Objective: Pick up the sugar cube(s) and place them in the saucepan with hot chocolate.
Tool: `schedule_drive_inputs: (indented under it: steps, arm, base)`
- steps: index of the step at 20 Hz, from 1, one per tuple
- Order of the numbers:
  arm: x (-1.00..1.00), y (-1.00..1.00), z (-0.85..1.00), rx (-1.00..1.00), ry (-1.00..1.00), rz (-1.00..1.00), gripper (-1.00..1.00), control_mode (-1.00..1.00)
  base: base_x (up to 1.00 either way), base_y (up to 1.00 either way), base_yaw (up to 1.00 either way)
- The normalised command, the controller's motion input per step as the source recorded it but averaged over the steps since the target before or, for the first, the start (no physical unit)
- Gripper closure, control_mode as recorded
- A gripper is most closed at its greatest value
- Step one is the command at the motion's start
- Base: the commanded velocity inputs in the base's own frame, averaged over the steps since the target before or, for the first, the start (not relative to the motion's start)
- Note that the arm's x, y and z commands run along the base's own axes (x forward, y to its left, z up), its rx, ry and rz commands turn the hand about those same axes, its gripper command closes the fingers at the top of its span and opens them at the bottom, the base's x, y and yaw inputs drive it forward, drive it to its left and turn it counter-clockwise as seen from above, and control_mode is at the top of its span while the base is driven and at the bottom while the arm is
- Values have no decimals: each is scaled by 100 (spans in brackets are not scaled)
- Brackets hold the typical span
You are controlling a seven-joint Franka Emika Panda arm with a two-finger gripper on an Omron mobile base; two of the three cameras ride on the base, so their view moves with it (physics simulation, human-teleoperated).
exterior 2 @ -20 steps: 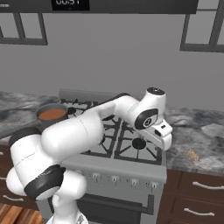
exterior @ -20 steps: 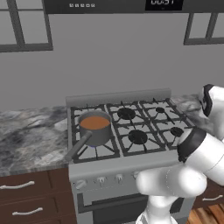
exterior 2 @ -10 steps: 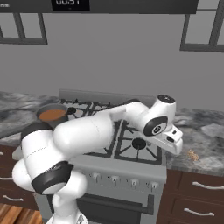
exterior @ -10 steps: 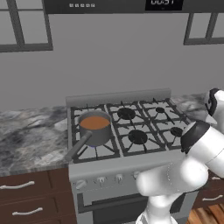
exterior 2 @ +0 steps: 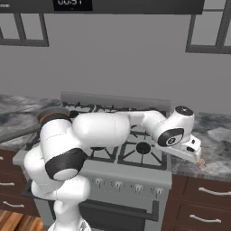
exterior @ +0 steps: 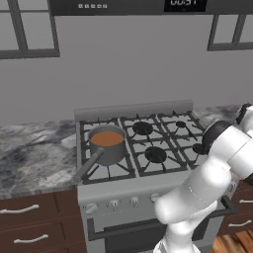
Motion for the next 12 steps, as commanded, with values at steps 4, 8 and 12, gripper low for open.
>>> schedule_drive_inputs:
  steps: [4,8,12]
  arm:
    - [-44,-14,-4,1,-13,0,-100,-100]
    - [-49,0,-7,-4,-14,2,-100,-100]
    - [-2,2,-5,-6,-12,6,-100,-100]
  base:
    - [0,0,0]
    - [0,0,0]
    - [0,0,0]
